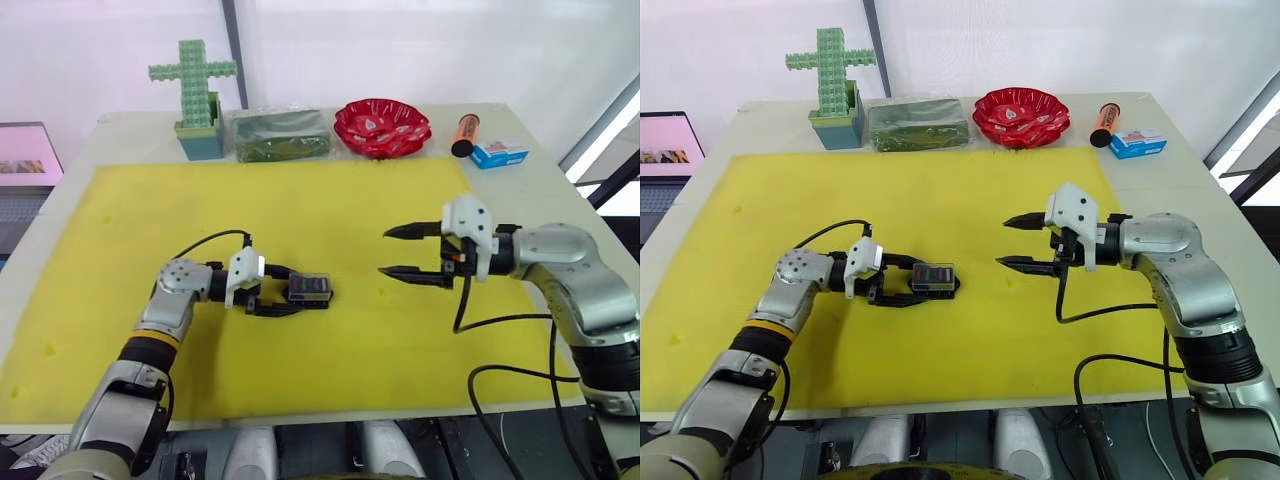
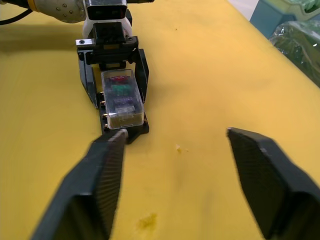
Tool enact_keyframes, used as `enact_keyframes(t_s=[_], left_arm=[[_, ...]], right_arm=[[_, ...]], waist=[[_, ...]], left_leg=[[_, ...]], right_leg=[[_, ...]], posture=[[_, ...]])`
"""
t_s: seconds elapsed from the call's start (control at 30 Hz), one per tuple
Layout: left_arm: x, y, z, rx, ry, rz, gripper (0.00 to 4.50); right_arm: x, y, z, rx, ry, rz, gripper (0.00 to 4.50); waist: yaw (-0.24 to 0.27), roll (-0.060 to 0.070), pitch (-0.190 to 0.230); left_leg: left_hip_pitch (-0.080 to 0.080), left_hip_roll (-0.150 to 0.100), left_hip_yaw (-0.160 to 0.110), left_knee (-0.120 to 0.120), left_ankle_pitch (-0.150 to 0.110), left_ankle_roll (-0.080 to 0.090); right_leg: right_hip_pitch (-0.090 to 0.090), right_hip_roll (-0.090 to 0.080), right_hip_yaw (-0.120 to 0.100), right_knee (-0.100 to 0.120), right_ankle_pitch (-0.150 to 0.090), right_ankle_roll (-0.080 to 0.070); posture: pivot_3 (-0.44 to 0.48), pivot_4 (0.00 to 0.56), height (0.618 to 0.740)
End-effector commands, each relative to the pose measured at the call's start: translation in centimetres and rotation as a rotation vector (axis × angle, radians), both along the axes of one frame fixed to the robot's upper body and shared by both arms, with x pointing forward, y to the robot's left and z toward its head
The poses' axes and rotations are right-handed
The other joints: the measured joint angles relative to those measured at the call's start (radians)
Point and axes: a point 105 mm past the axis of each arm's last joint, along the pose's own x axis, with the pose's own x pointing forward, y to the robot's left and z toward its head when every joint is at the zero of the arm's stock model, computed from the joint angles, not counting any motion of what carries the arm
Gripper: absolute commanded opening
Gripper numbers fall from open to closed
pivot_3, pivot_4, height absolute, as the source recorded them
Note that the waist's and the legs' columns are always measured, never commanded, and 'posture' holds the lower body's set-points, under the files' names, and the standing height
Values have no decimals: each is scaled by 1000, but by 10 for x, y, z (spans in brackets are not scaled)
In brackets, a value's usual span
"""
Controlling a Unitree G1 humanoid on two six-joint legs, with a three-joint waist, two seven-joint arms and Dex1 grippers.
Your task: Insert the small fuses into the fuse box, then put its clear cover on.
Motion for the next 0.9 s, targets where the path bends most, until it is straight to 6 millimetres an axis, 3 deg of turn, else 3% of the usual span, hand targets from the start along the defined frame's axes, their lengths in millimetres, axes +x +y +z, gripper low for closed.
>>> enact_keyframes(t_s=[0.03,0.23,0.43,0.53,0.67,0.9], left_arm=[[6,17,4,34,5,62,4477],[-5,58,15,16,36,200,4477],[7,125,55,-1,-33,611,4477],[14,151,71,14,-102,787,4477],[15,170,88,7,-203,933,4477],[16,174,88,-26,-206,967,4477]], right_arm=[[4,-5,10,-13,-65,6,4500],[6,-18,3,-9,-57,-36,4500],[15,-45,-2,-28,-72,-179,4500],[22,-51,7,6,-110,-250,4500],[31,-62,17,65,-165,-359,4500],[35,-67,15,102,-141,-417,4500]], waist=[[2,0,0],[-1,0,0],[6,-1,4],[9,-1,5],[5,-1,5],[5,-1,5]], left_leg=[[0,0,0,0,0,0],[0,1,0,-1,0,0],[0,2,1,-1,0,0],[-1,2,2,-1,0,0],[-1,2,3,-1,0,0],[0,2,3,-2,0,0]], right_leg=[[0,0,0,0,0,0],[-1,0,0,0,0,0],[-1,-1,0,0,0,-1],[-1,-1,0,-1,-1,-1],[-1,-2,0,-1,0,-1],[-1,-2,0,-1,0,-1]], posture=[[0,150,740],[0,150,740],[0,150,740],[0,150,740],[0,150,740],[0,150,740]])
